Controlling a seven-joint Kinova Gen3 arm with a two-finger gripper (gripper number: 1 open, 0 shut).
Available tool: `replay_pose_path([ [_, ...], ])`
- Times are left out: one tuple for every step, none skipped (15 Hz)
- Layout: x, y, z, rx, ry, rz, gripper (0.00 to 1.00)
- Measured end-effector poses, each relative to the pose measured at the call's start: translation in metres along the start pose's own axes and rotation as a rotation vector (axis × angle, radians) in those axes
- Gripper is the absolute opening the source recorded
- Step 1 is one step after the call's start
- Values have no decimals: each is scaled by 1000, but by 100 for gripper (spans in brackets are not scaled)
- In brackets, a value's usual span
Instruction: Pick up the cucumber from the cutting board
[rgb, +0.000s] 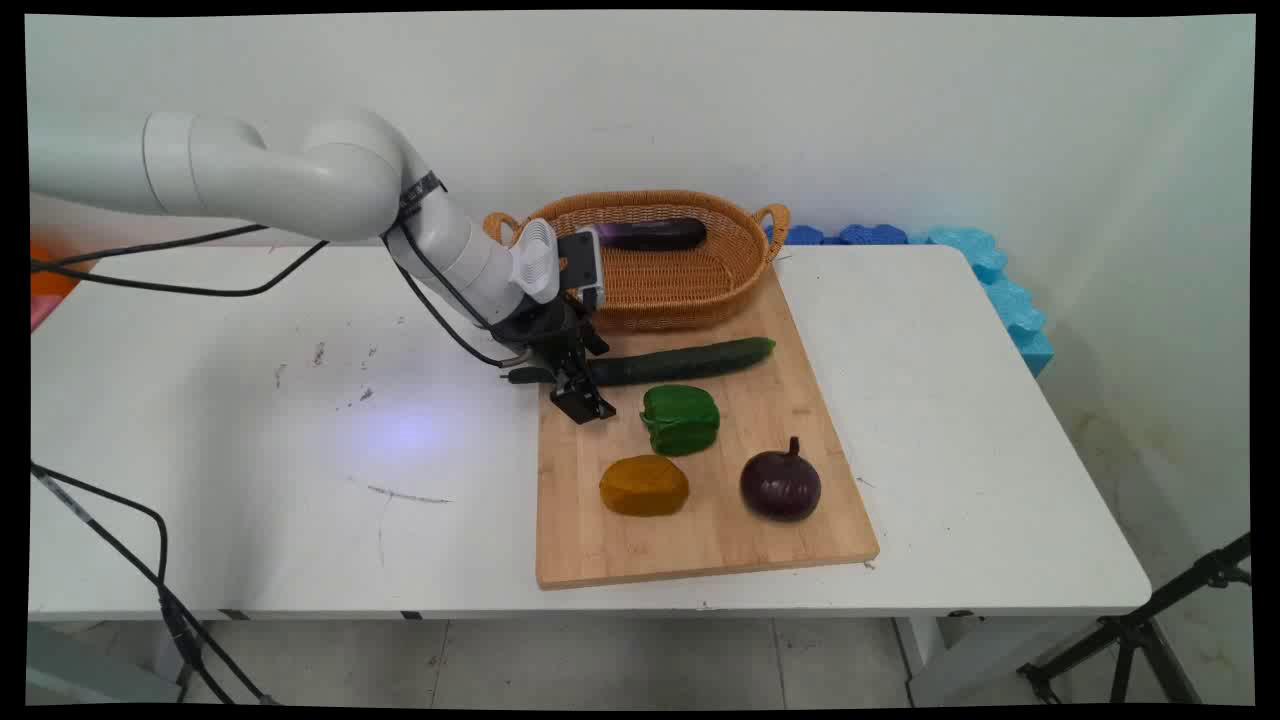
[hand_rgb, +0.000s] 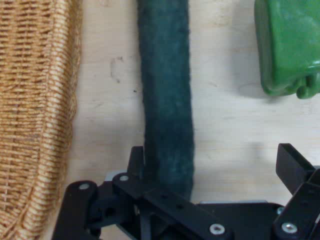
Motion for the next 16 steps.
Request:
replay_pose_path([
  [0,1,-2,1,3,7,100],
  [0,2,-5,2,5,12,100],
  [0,3,-9,4,7,17,100],
  [0,4,-12,4,7,18,100],
  [0,6,-17,6,9,21,100],
  [1,7,-22,7,10,22,100],
  [3,10,-29,9,12,24,100],
  [4,12,-35,10,13,26,100],
  [6,16,-43,9,15,28,100],
  [8,20,-50,7,17,31,100],
  [10,24,-56,4,20,32,100],
  [12,27,-60,2,22,32,100],
  [14,31,-65,-1,25,32,100],
  [16,34,-69,-3,27,31,100],
  [19,38,-73,-6,30,28,100],
  [22,42,-77,-10,33,21,100],
])
